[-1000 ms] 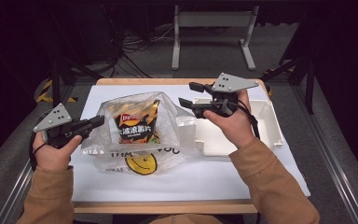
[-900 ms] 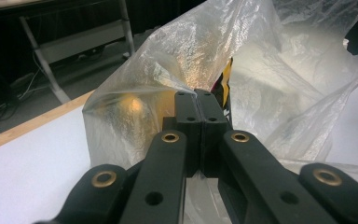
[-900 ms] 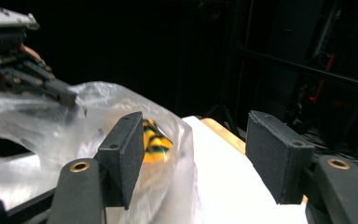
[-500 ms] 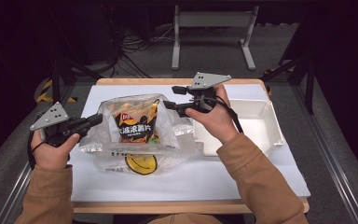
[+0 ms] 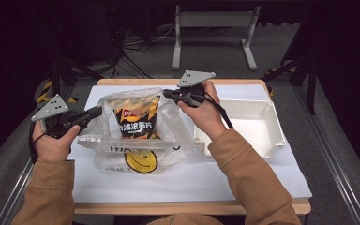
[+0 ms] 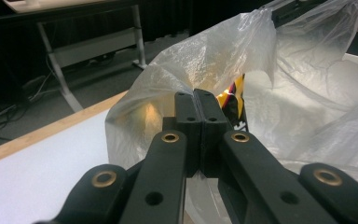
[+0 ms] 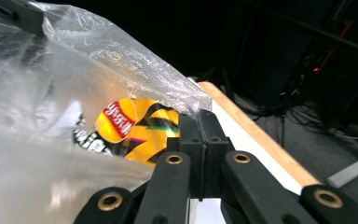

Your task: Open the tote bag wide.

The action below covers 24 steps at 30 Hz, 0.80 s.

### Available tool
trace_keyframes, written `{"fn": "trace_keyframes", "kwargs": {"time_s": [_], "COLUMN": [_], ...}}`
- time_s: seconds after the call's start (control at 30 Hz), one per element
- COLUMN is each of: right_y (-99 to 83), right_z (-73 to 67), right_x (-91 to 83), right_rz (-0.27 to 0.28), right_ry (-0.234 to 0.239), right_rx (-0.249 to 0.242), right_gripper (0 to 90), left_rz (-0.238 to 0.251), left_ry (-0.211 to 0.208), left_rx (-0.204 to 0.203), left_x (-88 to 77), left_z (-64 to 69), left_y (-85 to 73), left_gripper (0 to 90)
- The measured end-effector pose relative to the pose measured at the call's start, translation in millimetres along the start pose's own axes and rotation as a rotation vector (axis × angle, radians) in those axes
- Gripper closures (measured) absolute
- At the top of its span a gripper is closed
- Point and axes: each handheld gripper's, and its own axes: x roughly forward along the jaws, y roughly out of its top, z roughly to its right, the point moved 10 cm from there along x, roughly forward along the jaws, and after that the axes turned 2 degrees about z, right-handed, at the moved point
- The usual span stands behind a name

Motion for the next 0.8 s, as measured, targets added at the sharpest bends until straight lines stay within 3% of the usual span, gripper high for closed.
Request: {"fn": "trace_keyframes", "kwargs": {"time_s": [0.4, 0.53, 0.8], "right_y": [-12.8, -18.1, -23.0], "right_z": [28.6, 33.1, 32.7], "right_x": [23.1, 29.9, 32.4], "right_rz": [-0.022, -0.028, -0.020], "right_ry": [-0.075, -0.075, -0.052], "right_rx": [0.018, 0.040, 0.072], "right_gripper": [90.0, 90.0, 88.4], "left_rz": [-0.017, -0.015, -0.019], "left_ry": [0.014, 0.015, -0.009], "left_rx": [-0.018, -0.039, -0.040], "left_x": [24.5, 30.6, 32.4], "left_z": [-18.3, -25.4, -21.6], "left_y": [2.6, 1.4, -4.0], "left_gripper": [89.2, 89.2, 89.2]}}
